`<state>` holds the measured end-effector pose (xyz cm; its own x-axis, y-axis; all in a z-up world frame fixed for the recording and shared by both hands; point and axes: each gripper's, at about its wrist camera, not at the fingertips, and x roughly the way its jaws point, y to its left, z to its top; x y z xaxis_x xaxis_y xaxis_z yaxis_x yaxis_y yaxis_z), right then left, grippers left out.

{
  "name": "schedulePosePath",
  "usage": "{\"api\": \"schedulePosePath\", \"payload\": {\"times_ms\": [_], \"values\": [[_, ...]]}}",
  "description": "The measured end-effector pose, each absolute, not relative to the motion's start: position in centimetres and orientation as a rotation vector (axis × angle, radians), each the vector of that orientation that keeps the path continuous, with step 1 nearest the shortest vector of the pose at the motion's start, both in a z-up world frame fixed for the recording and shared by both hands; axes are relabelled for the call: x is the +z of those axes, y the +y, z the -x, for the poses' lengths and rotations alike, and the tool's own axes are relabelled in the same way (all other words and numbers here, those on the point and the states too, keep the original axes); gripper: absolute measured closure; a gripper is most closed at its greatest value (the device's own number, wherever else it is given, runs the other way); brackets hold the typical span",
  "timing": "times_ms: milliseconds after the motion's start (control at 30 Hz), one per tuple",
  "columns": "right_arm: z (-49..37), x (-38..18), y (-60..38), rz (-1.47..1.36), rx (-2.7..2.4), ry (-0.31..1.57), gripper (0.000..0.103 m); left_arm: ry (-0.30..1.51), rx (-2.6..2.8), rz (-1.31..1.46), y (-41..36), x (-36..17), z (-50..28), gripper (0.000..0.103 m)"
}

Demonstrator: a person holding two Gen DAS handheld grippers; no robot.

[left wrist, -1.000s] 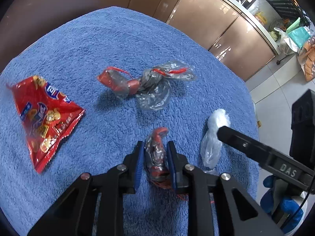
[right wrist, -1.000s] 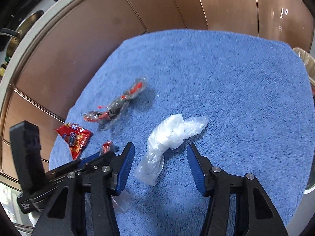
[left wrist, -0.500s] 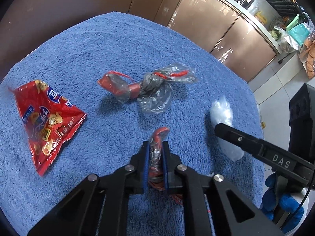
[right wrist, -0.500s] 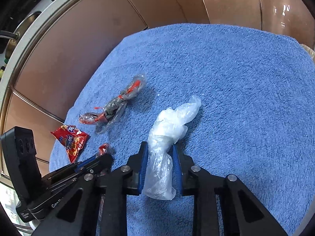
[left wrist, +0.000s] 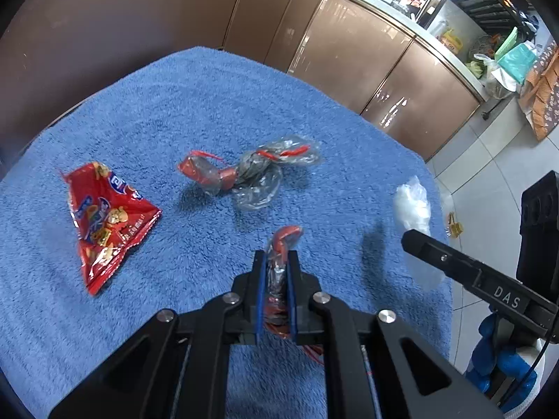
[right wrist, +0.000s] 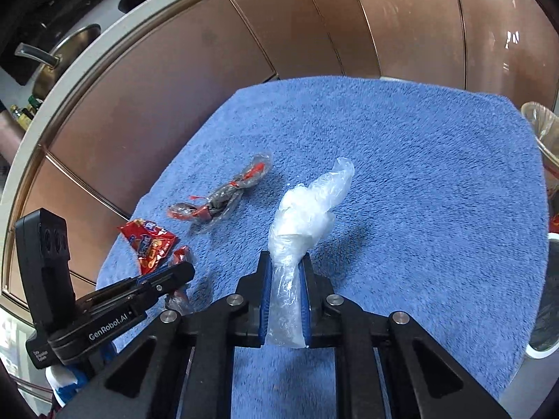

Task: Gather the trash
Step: 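Carry the red-tied bag and clear bag in both tools toward the bucket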

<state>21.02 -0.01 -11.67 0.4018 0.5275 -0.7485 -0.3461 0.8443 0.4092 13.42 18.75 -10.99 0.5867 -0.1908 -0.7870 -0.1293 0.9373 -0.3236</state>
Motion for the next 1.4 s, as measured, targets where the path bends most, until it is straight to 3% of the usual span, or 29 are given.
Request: {"api": "schedulePosePath", "payload": {"times_ms": [533,933,1200,1400], "values": [[-15.6,-5.0,-8.1,-0.274,0.517,0.829,0.089,0.827,-0.049,0.265,14.4,-3.0,-9.5,0.093],[-11.9,-1.8,-17.5,-0.321,0.391,0.732,0.089,0.753,-0.176,0.149,4.8,2.9,-10.3,0.093],[-12.4,-3.2,-25.4,-0.328,0.233,0.735,0.089,0.781,-0.299,0.047,-5.7,2.6,-14.1,0.093],[-14.3,-6.6,-31.0,-0.324,0.125,0.799,0.089,0.836,-0.384,-0.031,-14.4,-0.6,-18.7,0.093]]}}
